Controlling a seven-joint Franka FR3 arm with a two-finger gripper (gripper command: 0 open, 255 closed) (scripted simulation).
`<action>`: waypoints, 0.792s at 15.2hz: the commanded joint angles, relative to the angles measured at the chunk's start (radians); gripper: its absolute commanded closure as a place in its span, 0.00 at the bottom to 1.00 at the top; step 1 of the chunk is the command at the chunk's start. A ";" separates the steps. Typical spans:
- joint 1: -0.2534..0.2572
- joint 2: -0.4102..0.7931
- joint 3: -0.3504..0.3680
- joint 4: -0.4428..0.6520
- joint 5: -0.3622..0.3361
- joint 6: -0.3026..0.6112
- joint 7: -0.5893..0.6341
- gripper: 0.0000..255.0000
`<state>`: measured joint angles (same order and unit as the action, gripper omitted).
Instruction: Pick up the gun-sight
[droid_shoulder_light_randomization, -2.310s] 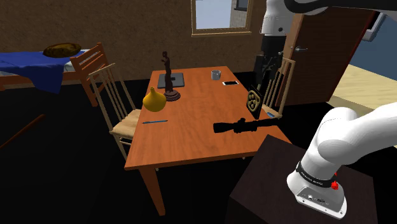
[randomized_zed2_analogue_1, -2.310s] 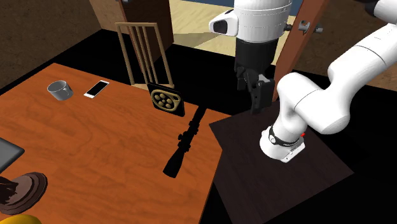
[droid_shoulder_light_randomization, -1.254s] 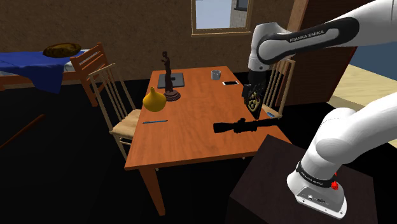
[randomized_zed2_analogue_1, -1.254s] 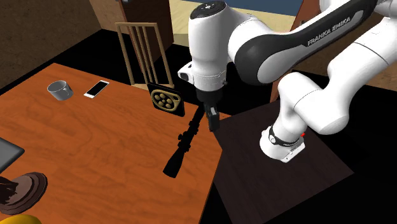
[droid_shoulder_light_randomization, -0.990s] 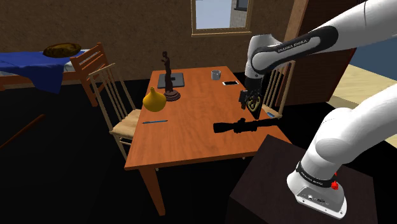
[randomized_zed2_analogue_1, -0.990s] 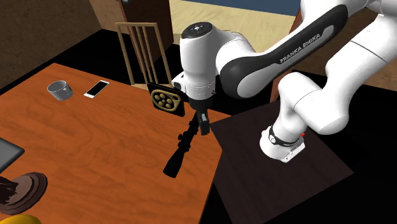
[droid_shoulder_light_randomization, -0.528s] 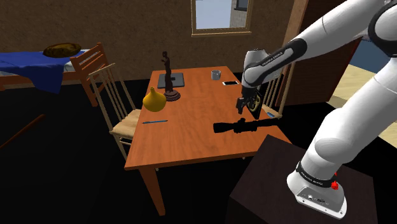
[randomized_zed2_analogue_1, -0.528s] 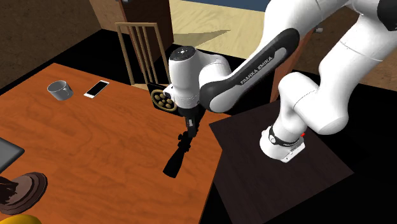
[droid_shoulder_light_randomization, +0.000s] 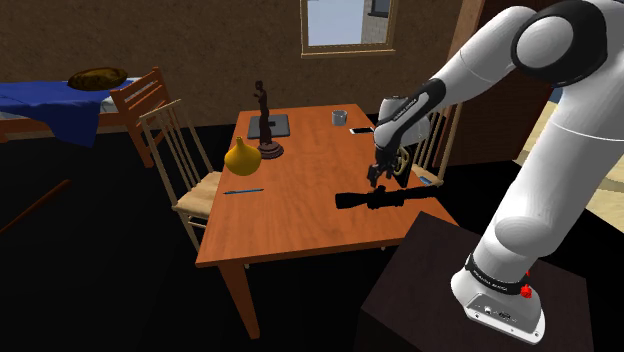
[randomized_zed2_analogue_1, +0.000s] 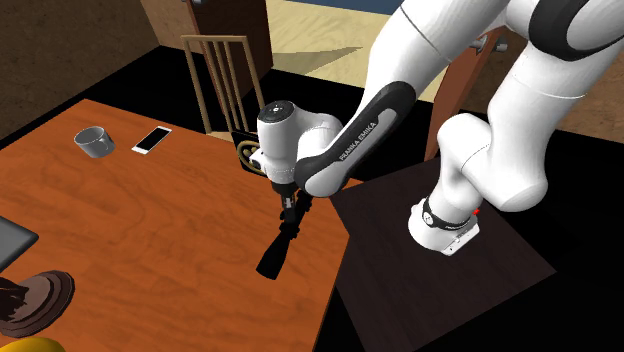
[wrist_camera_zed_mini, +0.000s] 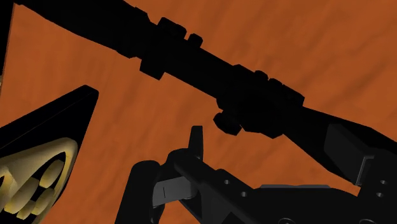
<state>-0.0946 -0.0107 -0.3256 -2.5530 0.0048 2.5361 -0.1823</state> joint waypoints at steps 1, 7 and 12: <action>0.000 0.030 0.000 -0.003 0.017 0.032 -0.015 0.00; 0.001 0.064 0.003 -0.005 0.040 0.067 -0.031 1.00; 0.001 0.064 0.003 -0.006 0.039 0.067 -0.030 1.00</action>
<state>-0.0943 0.0526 -0.3231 -2.5583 0.0443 2.6028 -0.2124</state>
